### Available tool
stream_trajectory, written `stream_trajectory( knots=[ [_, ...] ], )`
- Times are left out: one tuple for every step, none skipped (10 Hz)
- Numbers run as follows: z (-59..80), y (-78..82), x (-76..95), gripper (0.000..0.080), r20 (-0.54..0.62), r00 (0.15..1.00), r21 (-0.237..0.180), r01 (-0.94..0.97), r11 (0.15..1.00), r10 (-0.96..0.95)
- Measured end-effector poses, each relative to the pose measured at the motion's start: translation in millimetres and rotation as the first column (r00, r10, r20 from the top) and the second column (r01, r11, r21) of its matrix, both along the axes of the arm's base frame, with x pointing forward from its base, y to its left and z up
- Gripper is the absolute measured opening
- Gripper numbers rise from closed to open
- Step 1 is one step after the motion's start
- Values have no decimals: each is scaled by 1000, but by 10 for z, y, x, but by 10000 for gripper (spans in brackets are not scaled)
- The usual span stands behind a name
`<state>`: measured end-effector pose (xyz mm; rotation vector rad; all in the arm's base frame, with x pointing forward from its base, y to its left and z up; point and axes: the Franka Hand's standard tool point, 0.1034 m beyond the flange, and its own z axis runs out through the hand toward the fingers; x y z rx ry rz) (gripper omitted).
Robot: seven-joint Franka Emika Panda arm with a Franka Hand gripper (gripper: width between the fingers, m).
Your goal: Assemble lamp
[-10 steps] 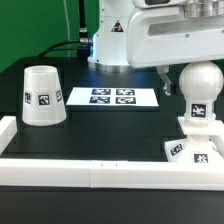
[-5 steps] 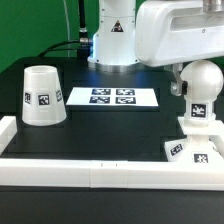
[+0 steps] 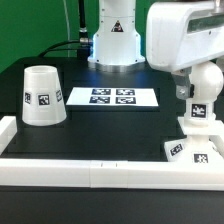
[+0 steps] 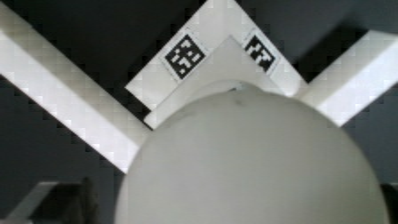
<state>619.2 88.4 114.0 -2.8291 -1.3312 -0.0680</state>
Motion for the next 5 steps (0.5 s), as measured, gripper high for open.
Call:
stream_trajectory(
  knots=[
    [-4, 25, -11, 698, 1, 998, -6, -65, 998, 65],
    [-3, 47, -14, 698, 2, 992, -9, -126, 992, 126],
    [-4, 43, -14, 698, 4, 972, -22, -236, 972, 236],
    [-4, 36, -14, 698, 4, 950, -25, -312, 950, 312],
    [-8, 25, -13, 698, 3, 925, -30, -380, 924, 381]
  ],
)
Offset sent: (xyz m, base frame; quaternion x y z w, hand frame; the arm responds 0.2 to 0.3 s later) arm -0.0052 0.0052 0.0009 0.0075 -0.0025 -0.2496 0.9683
